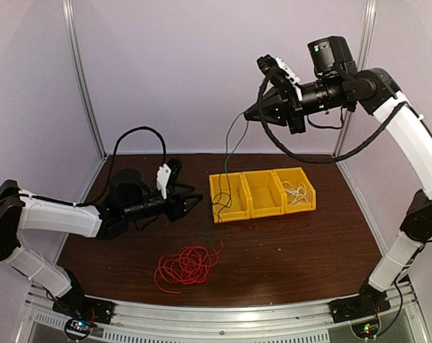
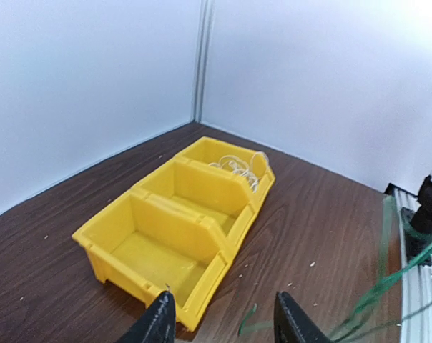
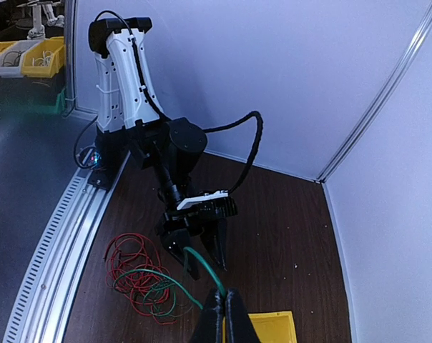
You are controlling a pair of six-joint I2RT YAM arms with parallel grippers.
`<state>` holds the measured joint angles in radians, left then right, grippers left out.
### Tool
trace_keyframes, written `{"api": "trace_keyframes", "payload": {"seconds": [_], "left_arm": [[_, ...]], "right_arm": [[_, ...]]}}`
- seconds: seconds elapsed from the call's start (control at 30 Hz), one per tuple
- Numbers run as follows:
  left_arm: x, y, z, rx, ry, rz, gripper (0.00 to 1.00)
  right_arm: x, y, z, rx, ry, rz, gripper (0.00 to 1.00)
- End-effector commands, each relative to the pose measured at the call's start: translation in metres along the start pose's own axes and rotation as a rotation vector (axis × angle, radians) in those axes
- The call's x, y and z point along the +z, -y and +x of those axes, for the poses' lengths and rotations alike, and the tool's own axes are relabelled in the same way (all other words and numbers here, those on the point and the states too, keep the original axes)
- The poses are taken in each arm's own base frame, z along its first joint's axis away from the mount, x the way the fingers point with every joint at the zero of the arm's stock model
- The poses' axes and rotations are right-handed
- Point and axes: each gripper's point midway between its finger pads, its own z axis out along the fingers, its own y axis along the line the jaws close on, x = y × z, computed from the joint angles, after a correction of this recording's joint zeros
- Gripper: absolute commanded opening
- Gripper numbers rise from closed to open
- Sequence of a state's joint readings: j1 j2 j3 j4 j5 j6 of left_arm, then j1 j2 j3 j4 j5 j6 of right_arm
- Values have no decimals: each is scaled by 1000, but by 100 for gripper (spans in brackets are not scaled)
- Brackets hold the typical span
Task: Untangle the cables
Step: Untie one of the twisted cables from the tangled cable pile.
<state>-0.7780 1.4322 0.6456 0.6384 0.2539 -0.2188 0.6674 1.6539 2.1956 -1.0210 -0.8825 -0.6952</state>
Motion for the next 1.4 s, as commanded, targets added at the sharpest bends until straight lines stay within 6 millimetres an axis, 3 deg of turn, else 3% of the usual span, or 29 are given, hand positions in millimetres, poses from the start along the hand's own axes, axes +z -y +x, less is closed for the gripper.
{"api": "trace_keyframes", "payload": {"seconds": [0.0, 0.27, 0.6, 0.73, 0.87, 0.97, 1.03, 1.37], "left_arm": [[-1, 40, -42, 39, 146, 222, 49], [-8, 42, -41, 54, 139, 220, 50], [-9, 70, -40, 71, 98, 396, 49], [-6, 76, -36, 61, 87, 448, 41], [-1, 68, -34, 36, 84, 404, 23], [8, 54, -29, -11, 76, 329, 6], [16, 47, -17, -44, 55, 302, 2], [63, 13, 82, -172, -194, 179, 0]], "right_arm": [[21, -1, 9, 35, 18, -51, 0], [70, -13, 36, 47, -58, -113, 0], [103, -31, 53, 38, -132, -140, 0], [110, -34, 53, 29, -140, -144, 0], [115, -39, 52, 24, -146, -155, 0], [113, -43, 45, 19, -133, -163, 0], [107, -42, 32, 11, -103, -159, 0], [60, -37, -42, -50, 90, -159, 0]]}}
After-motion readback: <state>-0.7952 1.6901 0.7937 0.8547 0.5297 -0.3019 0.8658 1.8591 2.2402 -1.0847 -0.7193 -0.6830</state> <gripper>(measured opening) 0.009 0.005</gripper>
